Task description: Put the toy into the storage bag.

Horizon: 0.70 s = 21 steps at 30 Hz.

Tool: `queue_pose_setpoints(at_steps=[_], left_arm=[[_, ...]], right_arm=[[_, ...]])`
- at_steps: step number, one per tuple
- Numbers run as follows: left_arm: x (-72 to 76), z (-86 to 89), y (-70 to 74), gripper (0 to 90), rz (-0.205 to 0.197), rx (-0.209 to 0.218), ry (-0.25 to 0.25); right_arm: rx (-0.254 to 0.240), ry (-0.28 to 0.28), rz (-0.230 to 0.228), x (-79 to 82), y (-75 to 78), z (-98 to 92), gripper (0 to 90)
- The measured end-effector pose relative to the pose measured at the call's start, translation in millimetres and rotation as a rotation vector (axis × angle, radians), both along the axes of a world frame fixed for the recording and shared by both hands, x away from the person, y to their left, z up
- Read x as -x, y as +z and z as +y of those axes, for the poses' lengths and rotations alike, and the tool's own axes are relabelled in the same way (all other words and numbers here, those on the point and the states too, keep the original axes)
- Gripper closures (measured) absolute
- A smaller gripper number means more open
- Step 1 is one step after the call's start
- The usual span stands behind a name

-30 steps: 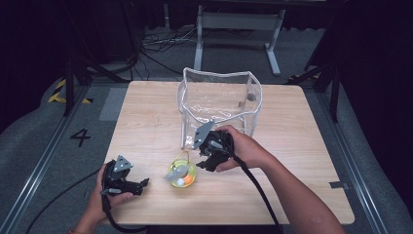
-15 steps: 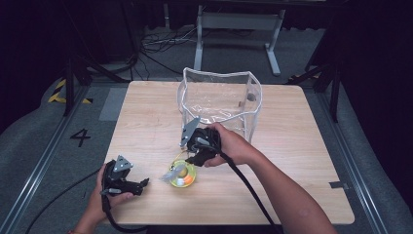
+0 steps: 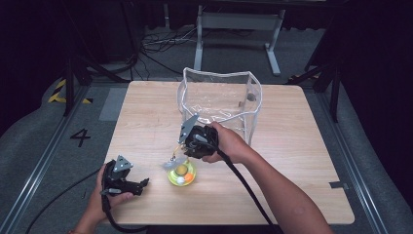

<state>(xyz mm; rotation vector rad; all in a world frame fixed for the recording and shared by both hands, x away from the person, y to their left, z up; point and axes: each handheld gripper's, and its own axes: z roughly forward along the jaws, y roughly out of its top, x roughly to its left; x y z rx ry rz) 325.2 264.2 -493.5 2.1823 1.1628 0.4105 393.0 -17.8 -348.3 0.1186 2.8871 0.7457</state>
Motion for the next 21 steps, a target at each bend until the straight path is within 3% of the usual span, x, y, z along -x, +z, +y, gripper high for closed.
queue_pose_setpoints(at_steps=[3,12,15,19,21], left_arm=[[0.0,0.0,0.0,0.8,0.000,0.000,0.000],[0.0,-0.1,-0.1,0.8,-0.001,0.001,0.002],[0.1,-0.2,-0.1,0.8,0.000,0.002,0.003],[0.0,-0.1,-0.1,0.8,-0.001,0.001,0.002],[0.0,-0.1,-0.1,0.8,-0.001,0.001,0.002]], right_arm=[[0.004,0.019,-0.006,2.2,1.3,1.5,83.1],[0.016,0.022,-0.023,9.4,18.1,5.8,65.4],[0.021,0.021,-0.033,11.4,26.9,4.2,66.3],[0.029,0.015,-0.040,12.5,32.6,5.1,80.1],[0.063,0.025,-0.049,13.2,30.5,8.4,83.9]])
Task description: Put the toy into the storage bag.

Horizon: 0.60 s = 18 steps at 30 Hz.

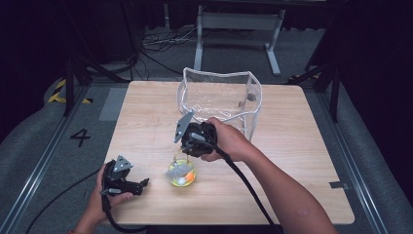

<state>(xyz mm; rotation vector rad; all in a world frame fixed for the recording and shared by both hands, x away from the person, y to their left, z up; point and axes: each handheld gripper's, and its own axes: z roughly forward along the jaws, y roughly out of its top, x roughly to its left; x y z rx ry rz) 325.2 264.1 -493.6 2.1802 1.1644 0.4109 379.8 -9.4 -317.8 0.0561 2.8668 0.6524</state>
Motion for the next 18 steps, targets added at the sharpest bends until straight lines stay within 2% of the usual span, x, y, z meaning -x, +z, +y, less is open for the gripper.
queue_pose_setpoints(at_steps=[4,11,18], left_arm=[[0.1,-0.1,0.0,0.8,0.001,0.001,0.000],[0.2,0.2,0.0,0.8,0.000,0.001,-0.002],[0.2,0.2,0.1,0.8,0.001,0.000,-0.003]], right_arm=[[-0.014,0.005,-0.001,0.6,-0.7,2.4,88.1],[0.007,0.019,0.009,3.4,2.7,-2.3,88.3],[0.002,-0.012,-0.001,6.5,10.5,-28.2,88.3]])
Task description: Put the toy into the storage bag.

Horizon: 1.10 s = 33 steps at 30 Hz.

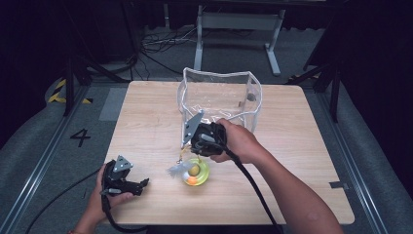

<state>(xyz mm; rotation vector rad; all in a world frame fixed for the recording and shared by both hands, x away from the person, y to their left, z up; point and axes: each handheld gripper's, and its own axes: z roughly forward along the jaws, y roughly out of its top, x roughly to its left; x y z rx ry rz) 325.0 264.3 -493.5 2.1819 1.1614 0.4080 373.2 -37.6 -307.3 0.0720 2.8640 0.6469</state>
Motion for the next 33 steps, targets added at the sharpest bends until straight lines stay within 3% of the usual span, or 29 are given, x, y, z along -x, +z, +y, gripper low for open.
queue_pose_setpoints(at_steps=[9,19,22,24,33], left_arm=[[-0.3,0.2,0.0,0.8,-0.004,-0.004,-0.001],[0.8,1.9,0.9,1.2,0.005,-0.004,-0.011],[1.1,1.9,0.5,1.4,0.000,-0.003,-0.008],[1.2,1.9,0.5,1.4,0.000,-0.003,-0.007],[1.3,1.9,0.6,1.4,0.001,-0.003,-0.007]], right_arm=[[0.021,-0.032,-0.003,7.1,9.5,-45.6,88.3],[0.004,-0.113,-0.023,12.5,22.6,-106.9,88.3],[0.009,-0.126,-0.016,13.1,24.1,-116.8,88.3],[0.019,-0.161,-0.009,13.1,28.3,-133.5,88.3],[0.017,-0.222,-0.016,12.9,42.6,-169.8,88.3]])
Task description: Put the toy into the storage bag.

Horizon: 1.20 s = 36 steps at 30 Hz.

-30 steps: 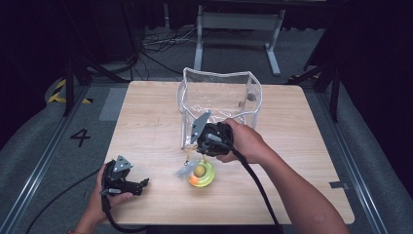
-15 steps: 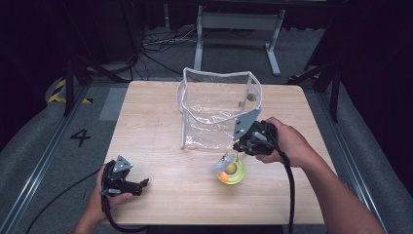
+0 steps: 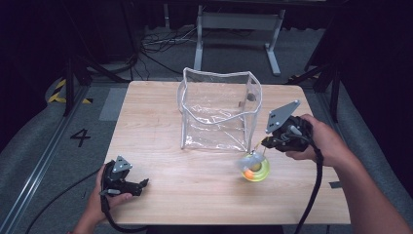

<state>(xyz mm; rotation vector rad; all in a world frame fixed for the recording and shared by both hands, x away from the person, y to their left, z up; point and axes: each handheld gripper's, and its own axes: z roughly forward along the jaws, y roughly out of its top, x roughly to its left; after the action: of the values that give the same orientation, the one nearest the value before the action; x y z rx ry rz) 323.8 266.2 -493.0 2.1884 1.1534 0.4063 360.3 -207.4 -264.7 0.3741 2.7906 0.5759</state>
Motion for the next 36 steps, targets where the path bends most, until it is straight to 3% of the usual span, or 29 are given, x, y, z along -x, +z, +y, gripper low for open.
queue_pose_setpoints(at_steps=[7,13,18,19,25,36], left_arm=[[-0.1,0.0,0.0,1.4,-0.001,0.000,0.000],[0.0,0.0,0.0,1.4,0.000,-0.001,0.000],[0.0,0.0,0.0,1.4,-0.001,0.000,0.000],[0.0,0.0,0.0,1.4,0.000,0.000,0.001],[0.0,0.0,0.0,1.4,0.000,0.000,0.000],[0.0,0.0,0.0,1.4,0.002,0.001,0.000]], right_arm=[[-0.007,-0.057,-0.019,-0.4,22.0,-27.7,88.3],[-0.010,-0.096,-0.061,-4.8,51.0,-41.4,88.3],[-0.009,-0.123,-0.084,-10.8,69.3,-44.2,88.2],[-0.018,-0.138,-0.096,-16.2,79.9,-45.3,88.3],[-0.033,-0.175,-0.135,-29.7,107.7,-44.0,88.3],[-0.050,-0.192,-0.173,-59.3,139.1,-28.8,88.2]])
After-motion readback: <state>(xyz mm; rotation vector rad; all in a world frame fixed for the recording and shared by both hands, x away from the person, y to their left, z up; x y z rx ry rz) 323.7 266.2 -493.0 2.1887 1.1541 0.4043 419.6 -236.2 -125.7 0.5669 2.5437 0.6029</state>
